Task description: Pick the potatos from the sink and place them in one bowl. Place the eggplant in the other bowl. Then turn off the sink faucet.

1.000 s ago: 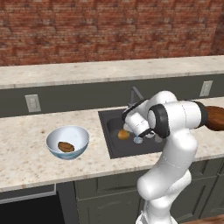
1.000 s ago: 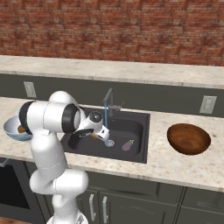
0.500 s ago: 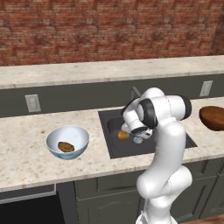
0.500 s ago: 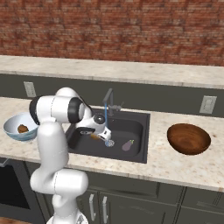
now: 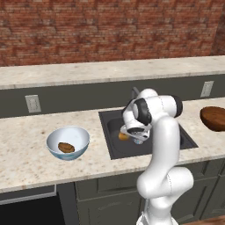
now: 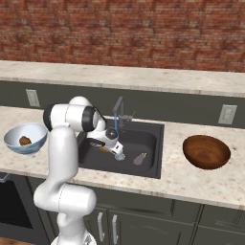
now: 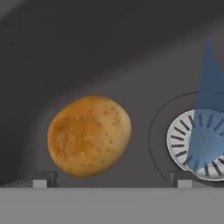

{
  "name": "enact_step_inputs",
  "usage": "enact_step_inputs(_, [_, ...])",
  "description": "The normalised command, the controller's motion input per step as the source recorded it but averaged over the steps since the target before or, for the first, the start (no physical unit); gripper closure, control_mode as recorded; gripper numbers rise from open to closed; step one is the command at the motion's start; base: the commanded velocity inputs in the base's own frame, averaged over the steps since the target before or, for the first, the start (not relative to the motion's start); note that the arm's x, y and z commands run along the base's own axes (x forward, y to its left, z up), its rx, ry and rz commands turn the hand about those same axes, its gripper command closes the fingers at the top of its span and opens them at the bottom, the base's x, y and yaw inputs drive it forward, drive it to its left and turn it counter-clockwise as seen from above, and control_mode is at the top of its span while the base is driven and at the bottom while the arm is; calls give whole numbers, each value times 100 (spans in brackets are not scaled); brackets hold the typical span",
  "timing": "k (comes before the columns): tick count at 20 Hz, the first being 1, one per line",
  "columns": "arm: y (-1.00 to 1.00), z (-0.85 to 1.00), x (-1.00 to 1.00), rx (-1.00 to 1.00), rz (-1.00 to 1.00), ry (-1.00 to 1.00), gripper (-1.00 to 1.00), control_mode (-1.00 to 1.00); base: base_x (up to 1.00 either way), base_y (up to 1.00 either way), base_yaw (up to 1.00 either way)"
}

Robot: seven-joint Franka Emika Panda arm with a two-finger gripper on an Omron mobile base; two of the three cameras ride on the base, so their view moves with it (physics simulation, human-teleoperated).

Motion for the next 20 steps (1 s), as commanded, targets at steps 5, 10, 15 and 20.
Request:
enact_step_inputs(5, [2,-9,44,0,0,0,-100,-100,0,0,0])
enact_step_inputs(10, [6,-10,40,0,0,0,-100,-100,0,0,0])
enact_step_inputs(15, [9,-16,28,0,0,2,-100,-100,0,0,0])
enact_step_inputs(20, [10,-33,3,0,-1,13,100,-100,0,0,0])
